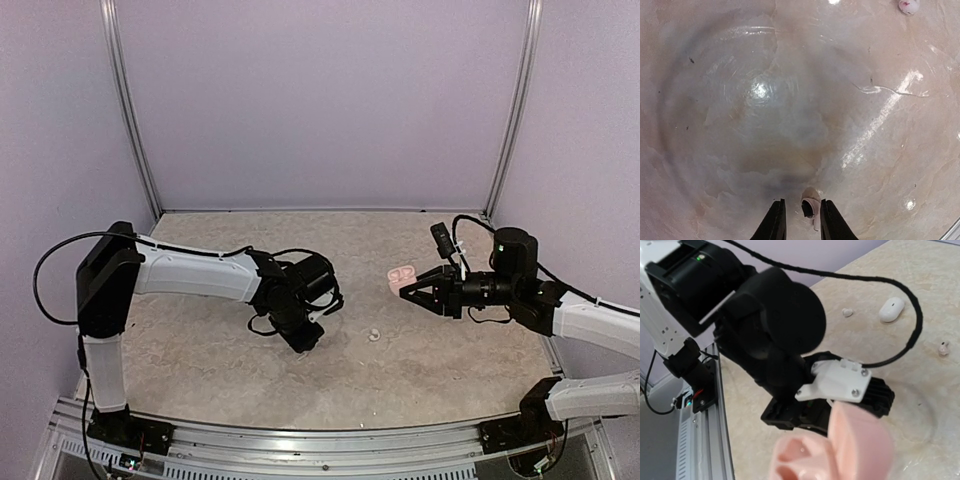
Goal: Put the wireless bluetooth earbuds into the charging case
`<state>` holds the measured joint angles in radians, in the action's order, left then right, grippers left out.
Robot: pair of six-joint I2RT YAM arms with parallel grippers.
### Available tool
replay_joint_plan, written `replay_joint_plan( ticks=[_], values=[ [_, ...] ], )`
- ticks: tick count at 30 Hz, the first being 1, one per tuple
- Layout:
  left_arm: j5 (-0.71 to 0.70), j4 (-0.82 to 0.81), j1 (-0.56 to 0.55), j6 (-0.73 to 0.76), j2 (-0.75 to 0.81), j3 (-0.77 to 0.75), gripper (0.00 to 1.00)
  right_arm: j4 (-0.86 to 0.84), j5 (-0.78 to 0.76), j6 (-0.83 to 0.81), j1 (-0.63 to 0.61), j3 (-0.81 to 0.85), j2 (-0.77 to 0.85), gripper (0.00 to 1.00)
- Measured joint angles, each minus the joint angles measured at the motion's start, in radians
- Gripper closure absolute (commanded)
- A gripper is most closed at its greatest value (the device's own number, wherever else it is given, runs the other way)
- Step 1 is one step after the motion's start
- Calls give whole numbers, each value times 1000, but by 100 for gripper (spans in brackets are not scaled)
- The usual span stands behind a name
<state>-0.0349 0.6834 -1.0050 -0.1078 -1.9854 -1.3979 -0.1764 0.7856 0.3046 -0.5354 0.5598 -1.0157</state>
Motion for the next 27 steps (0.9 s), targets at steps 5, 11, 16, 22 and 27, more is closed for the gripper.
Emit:
replay_joint_plan(
  ticks=[5,11,16,22,27],
  values=[
    [0,19,-1,0,-20,0,77,0,0,0,0,0,0,100],
    [1,28,-5,0,-35,-2,84,0,-1,0,0,0,2,100],
    [1,29,-6,1,-41,-5,88,0,-1,0,0,0,8,100],
    [1,27,-6,2,-41,-6,91,0,-1,0,0,0,8,100],
    [2,11,0,2,-38,-3,92,0,-2,-4,0,0,8,100]
  ],
)
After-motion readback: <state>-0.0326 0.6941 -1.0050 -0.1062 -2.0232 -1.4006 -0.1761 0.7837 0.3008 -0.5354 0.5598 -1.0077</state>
